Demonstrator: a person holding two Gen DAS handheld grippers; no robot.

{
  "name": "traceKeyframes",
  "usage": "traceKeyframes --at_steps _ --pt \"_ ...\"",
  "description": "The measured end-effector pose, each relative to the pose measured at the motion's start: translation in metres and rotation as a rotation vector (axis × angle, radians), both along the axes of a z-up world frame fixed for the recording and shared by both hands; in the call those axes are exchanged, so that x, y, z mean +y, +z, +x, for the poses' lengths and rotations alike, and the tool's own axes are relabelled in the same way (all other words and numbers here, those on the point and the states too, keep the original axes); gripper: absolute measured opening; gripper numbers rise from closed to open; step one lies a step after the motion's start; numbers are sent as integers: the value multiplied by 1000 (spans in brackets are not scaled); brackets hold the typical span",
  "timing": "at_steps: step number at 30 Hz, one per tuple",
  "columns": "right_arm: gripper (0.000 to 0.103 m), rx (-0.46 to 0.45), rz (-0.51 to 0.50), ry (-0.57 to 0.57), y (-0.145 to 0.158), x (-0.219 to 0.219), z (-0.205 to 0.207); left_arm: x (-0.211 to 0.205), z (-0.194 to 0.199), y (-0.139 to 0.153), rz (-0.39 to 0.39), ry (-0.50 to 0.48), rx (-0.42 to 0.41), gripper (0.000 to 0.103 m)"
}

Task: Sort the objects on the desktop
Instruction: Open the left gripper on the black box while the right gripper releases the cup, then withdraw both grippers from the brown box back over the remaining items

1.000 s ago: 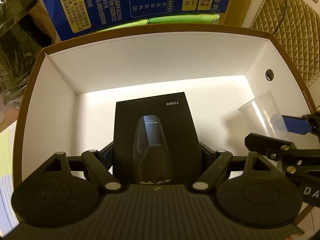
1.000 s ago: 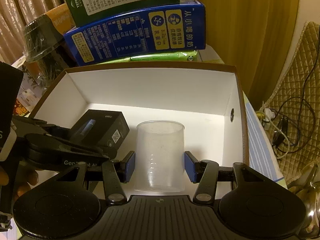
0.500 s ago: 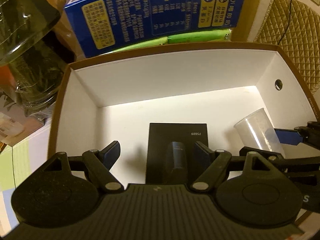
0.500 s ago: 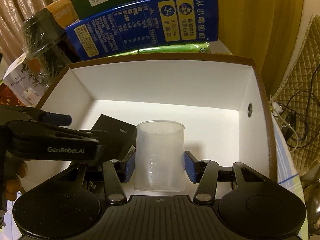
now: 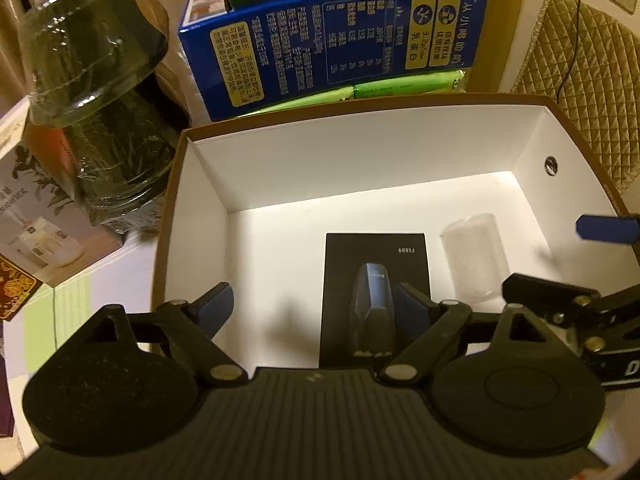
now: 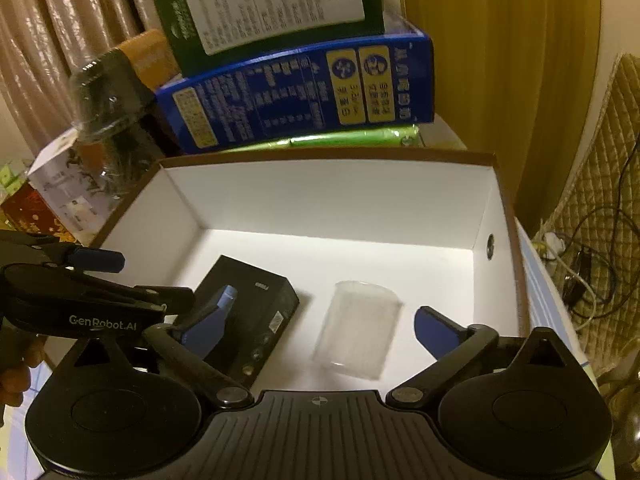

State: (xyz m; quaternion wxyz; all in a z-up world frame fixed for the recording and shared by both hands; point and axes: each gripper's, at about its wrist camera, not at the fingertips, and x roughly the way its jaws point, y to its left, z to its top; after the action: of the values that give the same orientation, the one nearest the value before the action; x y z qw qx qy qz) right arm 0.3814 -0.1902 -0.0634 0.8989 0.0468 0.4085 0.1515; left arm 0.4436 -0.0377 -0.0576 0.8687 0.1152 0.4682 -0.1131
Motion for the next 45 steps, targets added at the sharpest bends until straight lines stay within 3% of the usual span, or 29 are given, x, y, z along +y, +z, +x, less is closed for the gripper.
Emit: traceKeyframes --at_steps 3,10,23,45 --pt "101 -8 -7 4 7 0 -8 4 -8 8 5 5 -16 91" --pt "101 -57 -66 16 21 0 -34 12 -30 25 5 5 -45 91" --pt "101 -84 -56 -16 46 -11 -88 11 -97 59 8 -31 -131 93" --pt "101 -96 -63 12 74 -14 -185 40 -202 78 -34 56 -167 94"
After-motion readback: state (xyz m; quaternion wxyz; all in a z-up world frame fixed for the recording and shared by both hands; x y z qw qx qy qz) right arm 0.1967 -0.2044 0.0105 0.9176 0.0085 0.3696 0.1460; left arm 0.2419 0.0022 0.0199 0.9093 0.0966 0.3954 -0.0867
